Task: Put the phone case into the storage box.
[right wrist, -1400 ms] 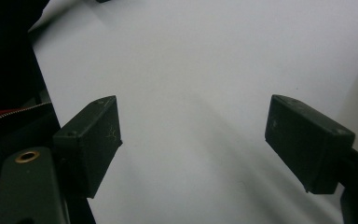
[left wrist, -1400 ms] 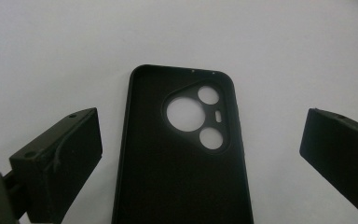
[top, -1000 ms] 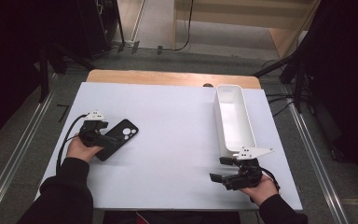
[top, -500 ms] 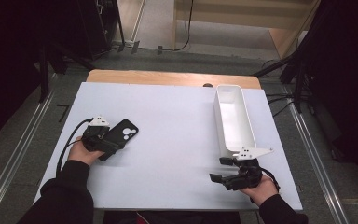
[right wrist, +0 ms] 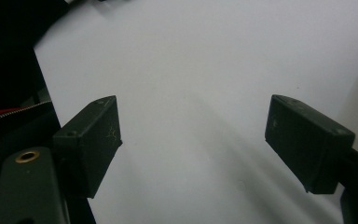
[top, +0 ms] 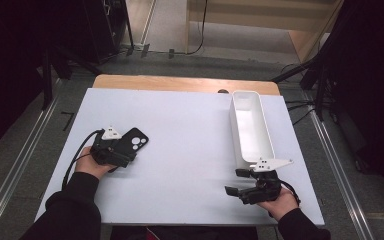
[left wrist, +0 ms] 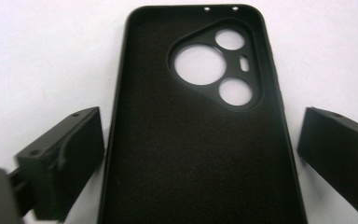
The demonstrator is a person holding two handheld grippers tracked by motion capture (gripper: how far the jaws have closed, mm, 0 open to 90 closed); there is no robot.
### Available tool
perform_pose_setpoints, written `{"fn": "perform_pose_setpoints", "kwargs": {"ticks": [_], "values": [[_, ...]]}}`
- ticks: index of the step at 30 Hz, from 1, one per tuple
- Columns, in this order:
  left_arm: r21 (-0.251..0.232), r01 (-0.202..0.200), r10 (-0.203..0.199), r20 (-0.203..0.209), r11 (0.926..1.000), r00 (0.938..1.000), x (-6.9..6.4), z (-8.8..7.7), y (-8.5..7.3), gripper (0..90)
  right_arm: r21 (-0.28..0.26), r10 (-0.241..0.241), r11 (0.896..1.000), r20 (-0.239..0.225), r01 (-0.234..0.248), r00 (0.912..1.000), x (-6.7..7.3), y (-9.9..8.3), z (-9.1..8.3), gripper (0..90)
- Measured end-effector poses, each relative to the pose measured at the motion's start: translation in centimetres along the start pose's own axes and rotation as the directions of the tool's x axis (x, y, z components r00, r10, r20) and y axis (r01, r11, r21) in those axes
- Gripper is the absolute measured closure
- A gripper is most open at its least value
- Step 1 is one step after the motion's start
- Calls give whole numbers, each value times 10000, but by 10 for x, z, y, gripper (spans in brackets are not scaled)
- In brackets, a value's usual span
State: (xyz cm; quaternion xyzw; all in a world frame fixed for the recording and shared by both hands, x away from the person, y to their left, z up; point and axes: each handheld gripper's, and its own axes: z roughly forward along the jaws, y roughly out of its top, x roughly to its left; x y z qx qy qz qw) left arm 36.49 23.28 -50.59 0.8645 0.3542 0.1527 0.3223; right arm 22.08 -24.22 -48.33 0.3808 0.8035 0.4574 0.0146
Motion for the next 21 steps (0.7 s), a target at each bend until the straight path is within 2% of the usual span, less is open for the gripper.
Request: {"fn": "perform_pose_setpoints", "kwargs": {"ticks": [3,6,12,17,21], "values": [[-77,145,-146,-154,9999,9998,2,-3,-1,89,1,-24,10000,-41,24,10000,0,0,0,167],[-112,153,-156,-216,9998,9996,0,-3,-1,121,-3,-48,10000,-26,48,10000,1,0,0,167],[-100,230,-233,-276,9997,9993,0,-4,0,127,-40,-10,10000,-119,10,9999,1,1,0,167],[-56,250,-251,-141,9997,9996,1,-5,0,134,-115,-41,9999,-184,39,9998,0,1,1,167],[170,43,-41,-137,9998,9999,0,-7,4,142,-61,-14,10000,-99,14,9999,0,1,0,167]]}}
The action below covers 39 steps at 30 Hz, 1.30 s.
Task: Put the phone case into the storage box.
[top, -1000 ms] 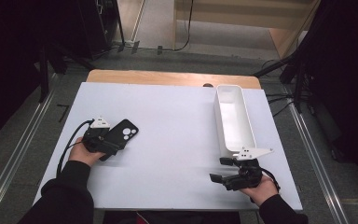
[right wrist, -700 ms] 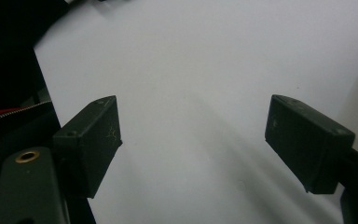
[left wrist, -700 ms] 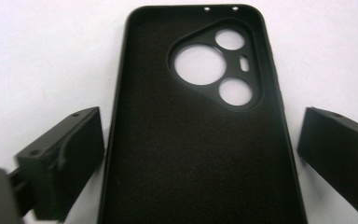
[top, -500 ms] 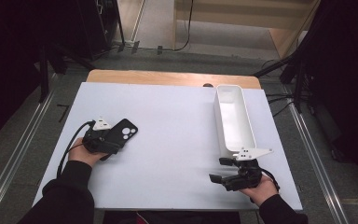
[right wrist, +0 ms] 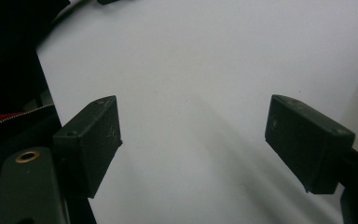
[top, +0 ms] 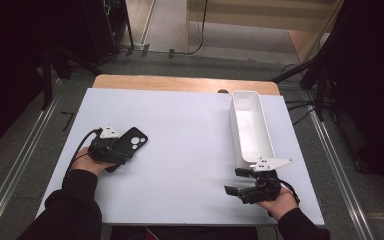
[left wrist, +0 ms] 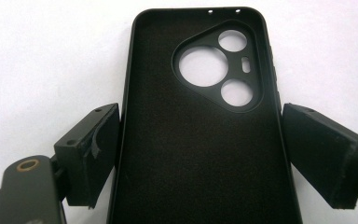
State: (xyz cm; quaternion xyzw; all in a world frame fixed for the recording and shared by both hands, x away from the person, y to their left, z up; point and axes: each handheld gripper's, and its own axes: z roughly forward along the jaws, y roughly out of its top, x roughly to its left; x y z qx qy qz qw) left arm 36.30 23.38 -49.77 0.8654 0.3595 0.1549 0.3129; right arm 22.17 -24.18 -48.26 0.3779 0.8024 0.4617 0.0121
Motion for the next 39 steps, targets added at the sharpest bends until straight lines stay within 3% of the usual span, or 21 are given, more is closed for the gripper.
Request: {"fn": "perform_pose_setpoints", "kwargs": {"ticks": [10,24,32,39], "values": [[-369,605,-582,611,9975,9964,-6,-12,13,142,-137,-146,9998,-45,145,9999,2,1,0,167],[-499,712,-663,952,9962,9933,-21,-22,28,142,-142,-11,9999,3,11,10000,2,1,0,167],[-878,826,-699,1387,9927,9879,-36,-28,39,141,-255,-47,9997,73,49,10000,1,2,0,167],[-869,916,-774,1542,9920,9850,-42,-27,43,141,-281,-18,9996,201,24,9998,0,3,0,167]]}}
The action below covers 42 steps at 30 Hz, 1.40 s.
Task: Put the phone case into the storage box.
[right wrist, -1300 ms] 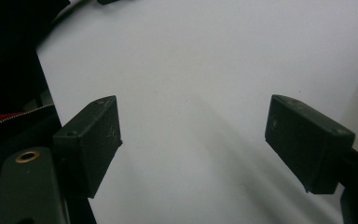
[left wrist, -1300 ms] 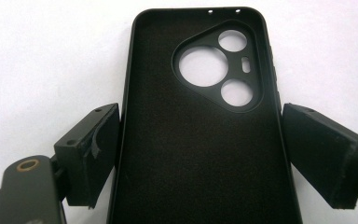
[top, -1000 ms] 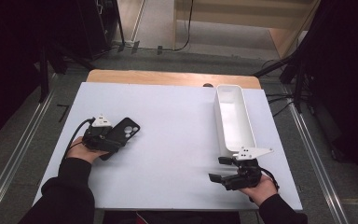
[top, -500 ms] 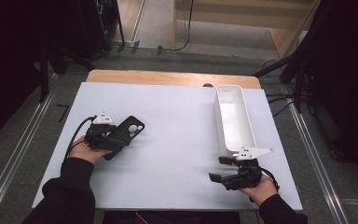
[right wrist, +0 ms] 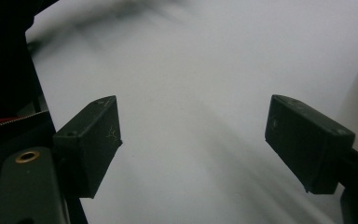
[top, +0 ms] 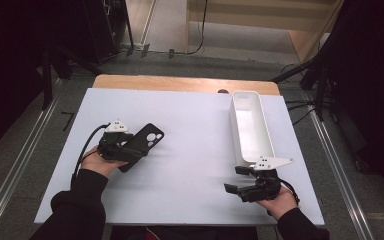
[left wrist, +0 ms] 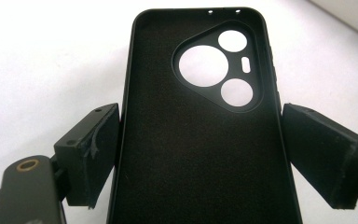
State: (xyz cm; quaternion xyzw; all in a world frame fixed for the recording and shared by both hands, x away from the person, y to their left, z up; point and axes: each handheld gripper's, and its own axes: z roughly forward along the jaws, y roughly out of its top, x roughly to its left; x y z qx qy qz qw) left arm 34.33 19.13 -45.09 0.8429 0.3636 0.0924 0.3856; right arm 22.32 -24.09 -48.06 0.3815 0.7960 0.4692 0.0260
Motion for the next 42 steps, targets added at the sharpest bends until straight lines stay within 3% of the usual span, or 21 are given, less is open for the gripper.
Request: {"fn": "perform_pose_setpoints", "kwargs": {"ticks": [13,23,32,42], "values": [[-216,-125,132,336,9997,9993,-25,10,9,141,80,38,10000,47,-38,10000,2,3,1,167],[-756,-5,36,409,9971,9992,-47,17,16,141,74,119,9999,165,-120,9998,8,11,1,168],[-1379,75,-52,170,9904,9998,-62,21,18,141,-177,214,9996,329,-208,9992,15,22,3,168],[-2073,134,-160,-111,9782,9998,-78,25,14,141,-349,371,9988,624,-349,9974,22,36,14,168]]}}
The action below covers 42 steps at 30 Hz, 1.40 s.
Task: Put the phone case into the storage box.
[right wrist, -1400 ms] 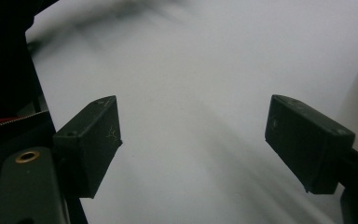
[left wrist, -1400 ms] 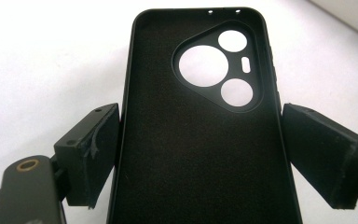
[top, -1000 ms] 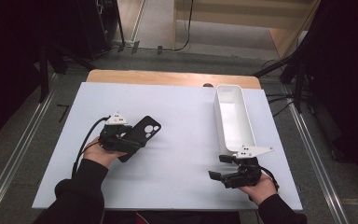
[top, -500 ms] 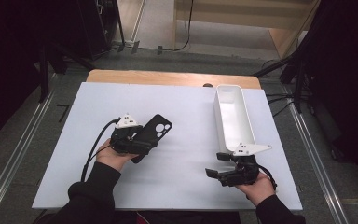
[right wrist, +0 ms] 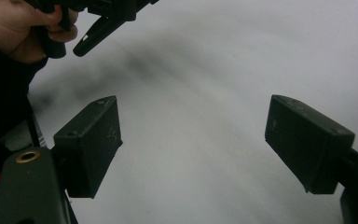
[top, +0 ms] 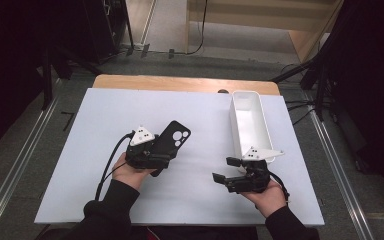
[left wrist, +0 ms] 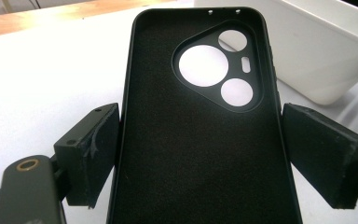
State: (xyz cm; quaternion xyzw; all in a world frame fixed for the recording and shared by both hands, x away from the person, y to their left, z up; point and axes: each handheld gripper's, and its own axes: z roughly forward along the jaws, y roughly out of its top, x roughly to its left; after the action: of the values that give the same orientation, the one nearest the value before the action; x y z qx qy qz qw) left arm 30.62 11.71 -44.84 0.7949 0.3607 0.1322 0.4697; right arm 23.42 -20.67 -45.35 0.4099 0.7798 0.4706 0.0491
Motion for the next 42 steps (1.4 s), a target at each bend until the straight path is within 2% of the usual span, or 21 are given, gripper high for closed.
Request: {"fn": "perform_pose_setpoints", "kwargs": {"ticks": [6,12,17,22,28,34,42], "values": [[-247,-70,67,-98,9997,9999,-8,5,-4,141,-87,8,10000,100,-7,9999,2,7,4,168],[-582,136,-145,-167,9982,9998,-13,7,-8,141,-263,294,9992,262,-287,9992,0,12,3,173],[-734,-11,-10,-279,9973,9996,-19,10,-10,141,-443,497,9979,420,-478,9979,-1,18,3,175],[-849,63,-76,-153,9964,9999,-20,12,-12,140,-560,786,9955,427,-762,9960,-2,24,4,178],[-1185,-213,169,-379,9927,9991,-25,11,-14,140,-714,1005,9927,463,-970,9939,-3,31,9,178],[-1307,14,-55,-309,9914,9995,-25,12,-16,140,-766,1315,9888,430,-1280,9904,-4,39,14,179],[-1407,37,-85,-338,9900,9994,-26,14,-19,140,-733,1514,9861,303,-1489,9880,-5,49,22,189]]}}
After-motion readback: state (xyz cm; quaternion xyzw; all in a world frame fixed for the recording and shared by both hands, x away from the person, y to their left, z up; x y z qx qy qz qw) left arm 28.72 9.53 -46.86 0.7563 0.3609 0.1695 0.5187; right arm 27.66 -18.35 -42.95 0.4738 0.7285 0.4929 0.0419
